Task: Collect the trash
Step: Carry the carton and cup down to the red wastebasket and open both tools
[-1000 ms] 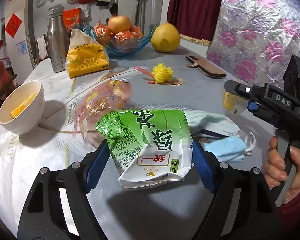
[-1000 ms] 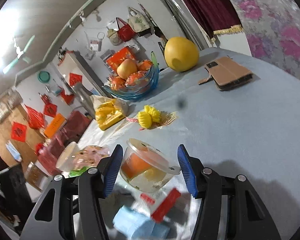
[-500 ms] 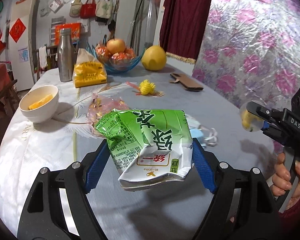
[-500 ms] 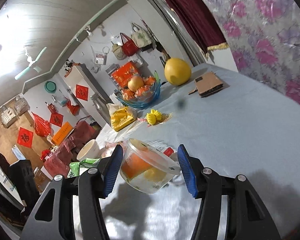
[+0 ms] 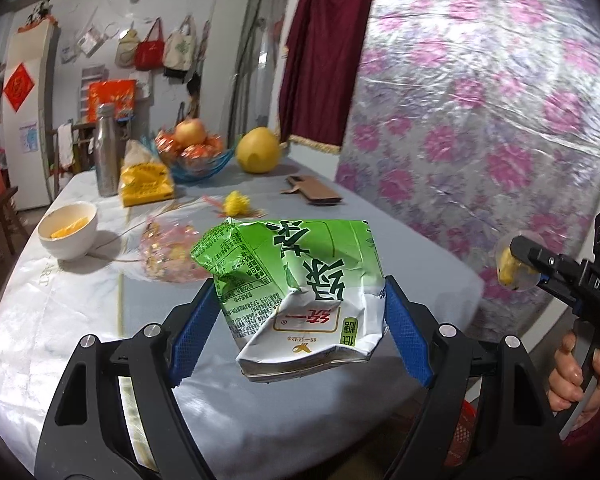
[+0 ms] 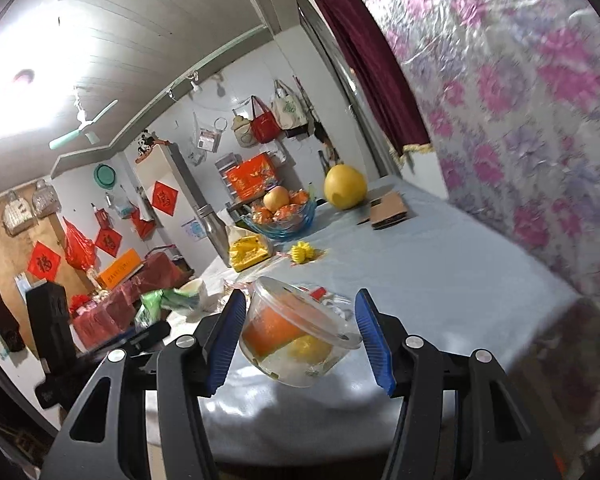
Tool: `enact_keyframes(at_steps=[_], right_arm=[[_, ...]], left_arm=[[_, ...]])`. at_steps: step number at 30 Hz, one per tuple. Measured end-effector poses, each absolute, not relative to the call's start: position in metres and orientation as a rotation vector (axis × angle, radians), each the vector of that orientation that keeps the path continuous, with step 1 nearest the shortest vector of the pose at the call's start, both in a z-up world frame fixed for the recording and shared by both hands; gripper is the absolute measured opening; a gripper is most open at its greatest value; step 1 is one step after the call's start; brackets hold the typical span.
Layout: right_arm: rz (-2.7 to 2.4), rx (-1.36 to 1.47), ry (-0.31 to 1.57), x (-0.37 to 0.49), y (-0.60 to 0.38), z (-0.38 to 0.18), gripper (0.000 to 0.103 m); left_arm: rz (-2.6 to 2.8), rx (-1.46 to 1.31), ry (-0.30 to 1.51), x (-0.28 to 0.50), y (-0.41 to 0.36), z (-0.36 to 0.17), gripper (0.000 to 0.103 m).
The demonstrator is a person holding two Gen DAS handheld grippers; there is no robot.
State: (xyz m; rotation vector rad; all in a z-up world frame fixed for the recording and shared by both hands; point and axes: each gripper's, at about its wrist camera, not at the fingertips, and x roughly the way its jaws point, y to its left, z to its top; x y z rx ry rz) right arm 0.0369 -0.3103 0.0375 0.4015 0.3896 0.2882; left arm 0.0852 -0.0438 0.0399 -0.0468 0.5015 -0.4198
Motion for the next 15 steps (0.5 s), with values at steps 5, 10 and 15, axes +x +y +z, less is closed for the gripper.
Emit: enact_keyframes(at_steps=[5, 10, 15], right_arm=[[0.219, 0.358, 0.368, -0.009, -0.335, 0.036, 0.056], [0.145, 0.323, 0.368, -0.042, -0.366, 0.031, 0.056], [0.077, 0.288, 0.416, -0.057, -0.388, 0.013, 0.056]], left_arm=[[-0.488, -0.029, 0.490, 0.058, -0.074, 0.044, 0.078], [-0.555, 0.019, 0.497, 0.041, -0.110, 0.041, 0.078], [-0.623, 0.069, 0.520, 0.031, -0.149, 0.033, 0.078]])
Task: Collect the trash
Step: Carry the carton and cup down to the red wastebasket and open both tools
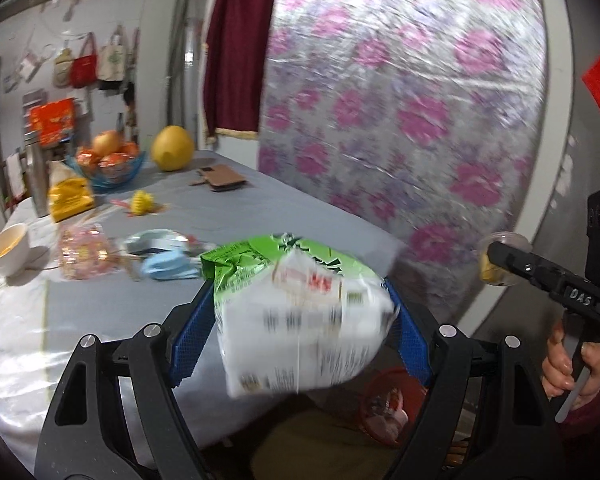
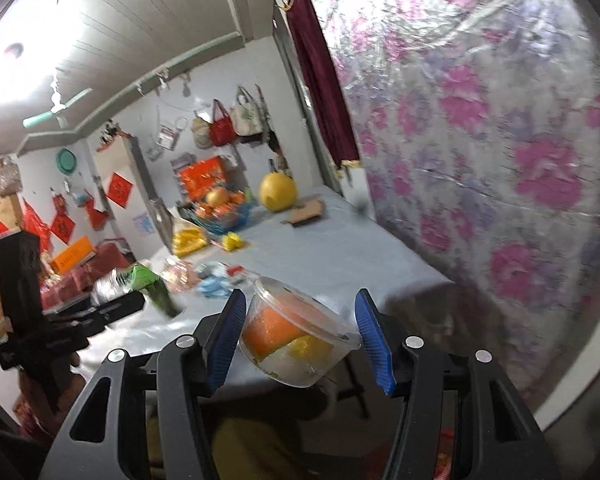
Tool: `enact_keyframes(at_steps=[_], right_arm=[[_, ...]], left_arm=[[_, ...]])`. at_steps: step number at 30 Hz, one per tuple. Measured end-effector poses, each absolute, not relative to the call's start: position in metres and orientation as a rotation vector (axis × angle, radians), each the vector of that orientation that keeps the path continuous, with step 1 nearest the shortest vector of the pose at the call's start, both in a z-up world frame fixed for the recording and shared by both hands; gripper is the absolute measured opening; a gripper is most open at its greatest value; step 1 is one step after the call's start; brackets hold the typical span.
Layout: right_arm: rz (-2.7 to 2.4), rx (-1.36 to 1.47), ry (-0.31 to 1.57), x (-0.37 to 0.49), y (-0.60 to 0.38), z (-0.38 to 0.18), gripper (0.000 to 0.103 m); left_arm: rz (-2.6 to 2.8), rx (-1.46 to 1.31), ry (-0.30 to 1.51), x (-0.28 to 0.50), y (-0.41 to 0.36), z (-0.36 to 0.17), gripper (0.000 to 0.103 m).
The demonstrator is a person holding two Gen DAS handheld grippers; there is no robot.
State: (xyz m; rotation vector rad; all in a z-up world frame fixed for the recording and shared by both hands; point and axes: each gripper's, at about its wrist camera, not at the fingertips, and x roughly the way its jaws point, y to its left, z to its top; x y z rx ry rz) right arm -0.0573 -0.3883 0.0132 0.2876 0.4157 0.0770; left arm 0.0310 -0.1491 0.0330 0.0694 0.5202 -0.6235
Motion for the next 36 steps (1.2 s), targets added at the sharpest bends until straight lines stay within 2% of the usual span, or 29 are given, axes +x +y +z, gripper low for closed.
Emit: enact_keyframes(at_steps=[5, 7, 8, 10, 13, 18, 31, 36], right_arm=[[0.023, 0.307, 0.504, -0.066, -0.412, -0.022, 0.056], [0.004, 0.332, 0.535, -0.070, -0.425, -0.037, 0.056], [-0.004, 0.344, 0.544, -0.071, -0.430, -0.043, 0.056], [-0.021, 0.372, 0.559, -0.071, -0.439, -0.051, 0.056], [-0.046, 0.423, 0.567, -0.075, -0.456, -0.062, 0.056], [-0.059, 0.481, 0.591, -0.070, -0.473, -0.081, 0.056], [-0.058, 0.496, 0.667, -0.063, -0.475, -0.109, 0.056], [-0.065, 0.497, 0.733, -0.063, -0.478, -0.130, 0.056]], left_arm=[[-0.723, 0.094, 0.577, 0.028, -0.189, 0.016, 0.078], [-0.769, 0.104, 0.606, 0.029, -0.205, 0.007, 0.070], [-0.800, 0.116, 0.633, 0.030, -0.217, -0.001, 0.063], [-0.841, 0.144, 0.688, 0.031, -0.239, -0.017, 0.059], [-0.900, 0.190, 0.773, 0.031, -0.270, -0.044, 0.059], [-0.924, 0.218, 0.828, 0.028, -0.280, -0.067, 0.059], [-0.866, 0.214, 0.840, 0.033, -0.272, -0.072, 0.060], [-0.866, 0.238, 0.843, 0.028, -0.277, -0.076, 0.071]])
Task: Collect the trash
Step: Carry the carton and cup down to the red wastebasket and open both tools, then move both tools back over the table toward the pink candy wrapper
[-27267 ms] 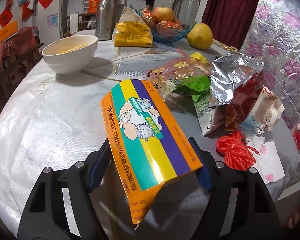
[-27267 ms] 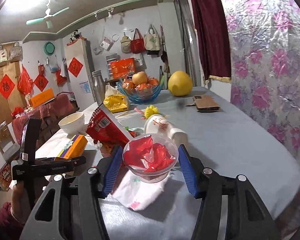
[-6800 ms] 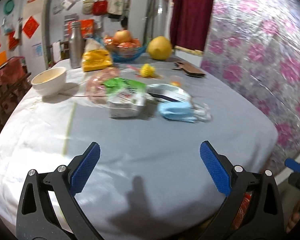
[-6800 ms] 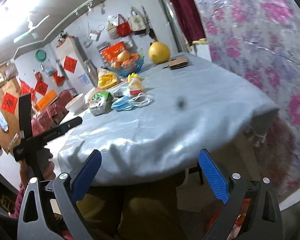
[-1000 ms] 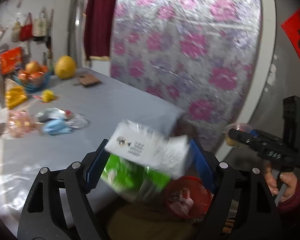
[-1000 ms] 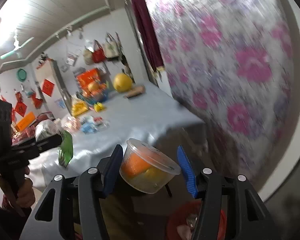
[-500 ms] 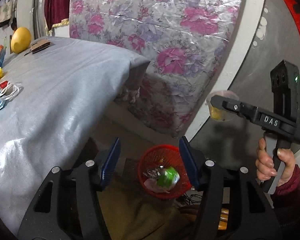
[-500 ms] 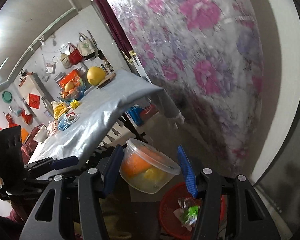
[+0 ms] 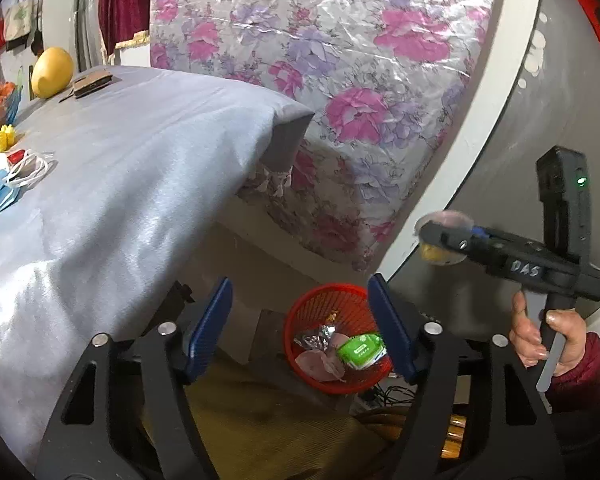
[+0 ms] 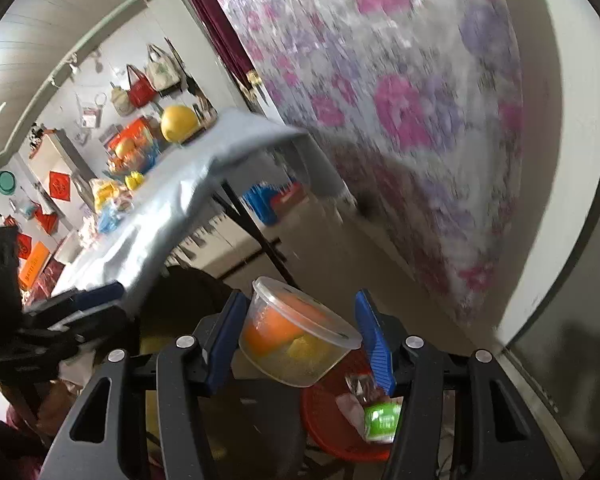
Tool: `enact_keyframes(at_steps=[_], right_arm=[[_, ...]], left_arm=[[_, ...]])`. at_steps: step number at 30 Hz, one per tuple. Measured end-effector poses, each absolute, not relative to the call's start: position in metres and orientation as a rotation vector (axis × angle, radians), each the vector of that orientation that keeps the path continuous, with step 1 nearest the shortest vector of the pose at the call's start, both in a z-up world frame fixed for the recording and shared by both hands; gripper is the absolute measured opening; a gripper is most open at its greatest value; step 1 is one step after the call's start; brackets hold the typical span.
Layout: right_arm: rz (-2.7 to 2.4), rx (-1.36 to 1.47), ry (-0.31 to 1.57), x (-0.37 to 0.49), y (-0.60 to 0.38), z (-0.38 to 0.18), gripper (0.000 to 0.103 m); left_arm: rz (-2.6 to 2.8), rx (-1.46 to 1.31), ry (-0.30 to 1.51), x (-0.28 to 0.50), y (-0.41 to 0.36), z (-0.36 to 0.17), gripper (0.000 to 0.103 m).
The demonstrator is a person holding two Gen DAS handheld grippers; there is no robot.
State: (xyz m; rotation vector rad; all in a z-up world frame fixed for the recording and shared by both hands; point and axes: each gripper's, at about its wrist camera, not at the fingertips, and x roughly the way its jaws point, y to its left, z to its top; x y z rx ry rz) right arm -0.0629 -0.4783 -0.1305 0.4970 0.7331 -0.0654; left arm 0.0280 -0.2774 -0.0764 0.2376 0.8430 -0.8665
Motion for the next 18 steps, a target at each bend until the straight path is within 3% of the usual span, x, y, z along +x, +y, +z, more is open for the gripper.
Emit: enact_keyframes(at_steps=[9, 18], right_arm=[[-0.073, 0.550, 0.866, -0.054, -0.483, -0.184, 0.057], [-0.058, 0.527, 0.848, -0.054, -0.481, -0.173, 0.063]], left_arm=[[-0.841, 0.282, 0.797, 0.020, -0.281, -0.074, 0.087], [-0.814, 0.270, 0.800, 0.024, -0.275, -0.074, 0.091]])
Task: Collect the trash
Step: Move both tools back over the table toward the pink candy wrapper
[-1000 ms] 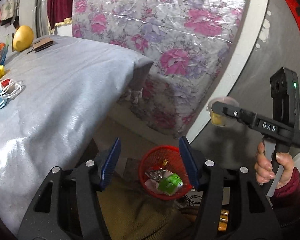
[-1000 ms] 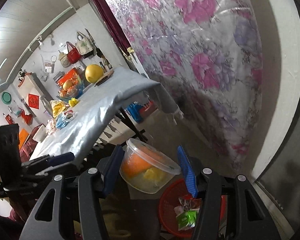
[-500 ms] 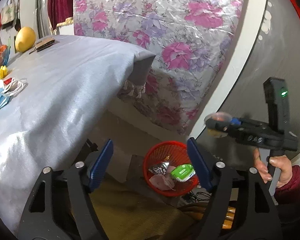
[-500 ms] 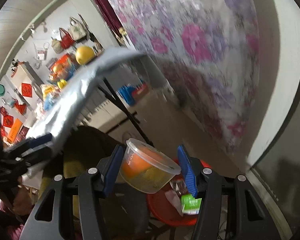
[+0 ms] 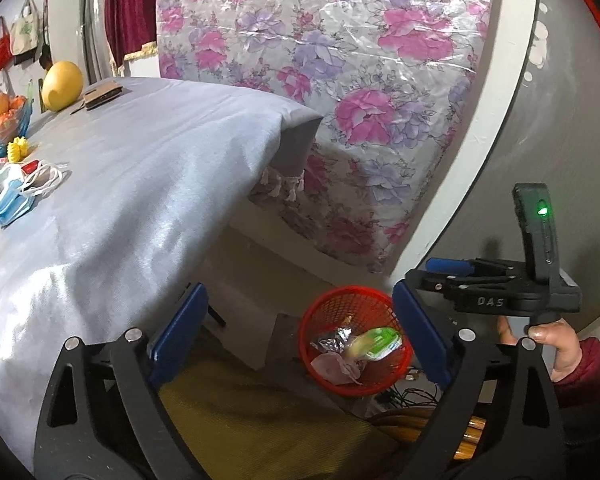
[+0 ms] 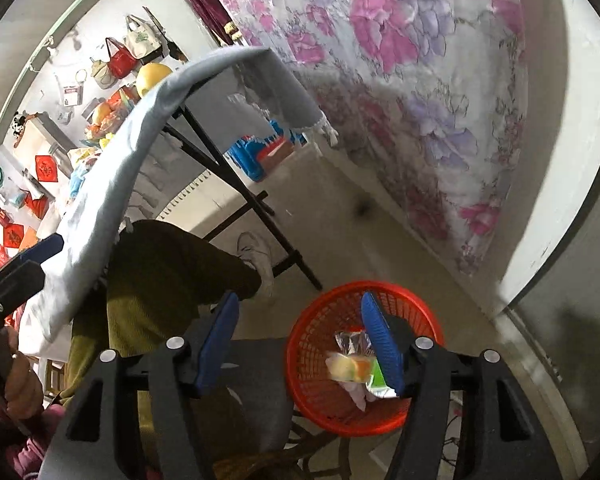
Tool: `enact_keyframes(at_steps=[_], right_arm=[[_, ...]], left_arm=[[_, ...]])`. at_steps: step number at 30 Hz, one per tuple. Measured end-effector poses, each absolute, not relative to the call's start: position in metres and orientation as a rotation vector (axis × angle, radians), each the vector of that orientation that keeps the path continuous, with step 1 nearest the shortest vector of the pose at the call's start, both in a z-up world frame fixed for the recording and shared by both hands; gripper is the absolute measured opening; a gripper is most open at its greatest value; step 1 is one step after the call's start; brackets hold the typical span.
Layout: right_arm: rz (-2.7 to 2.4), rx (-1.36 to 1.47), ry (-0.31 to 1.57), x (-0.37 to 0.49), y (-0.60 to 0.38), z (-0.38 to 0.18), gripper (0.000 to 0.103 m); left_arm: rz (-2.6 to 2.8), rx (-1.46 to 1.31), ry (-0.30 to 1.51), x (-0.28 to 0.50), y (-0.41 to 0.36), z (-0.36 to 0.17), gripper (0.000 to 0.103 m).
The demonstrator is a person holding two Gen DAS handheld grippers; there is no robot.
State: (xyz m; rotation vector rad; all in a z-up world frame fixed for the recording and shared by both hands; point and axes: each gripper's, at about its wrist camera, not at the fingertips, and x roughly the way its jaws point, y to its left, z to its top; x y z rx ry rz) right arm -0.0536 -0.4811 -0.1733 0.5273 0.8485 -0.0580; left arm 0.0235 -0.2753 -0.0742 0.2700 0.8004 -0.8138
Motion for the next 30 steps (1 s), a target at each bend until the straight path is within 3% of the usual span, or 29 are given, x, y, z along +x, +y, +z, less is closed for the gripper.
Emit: enact_keyframes(at_steps=[19, 30], right_arm=[[0.001, 0.456, 0.710, -0.052, -0.457, -0.114, 0.064], [0.164, 0.417, 0.633, -0.004, -0.395, -0.065, 0.075]], left_arm=[[-0.677, 0.188, 0.739, 0.045, -0.225, -0.054, 0.093], [-0.481, 0.059, 0.679, 0.089, -0.132, -0.031, 0.095]])
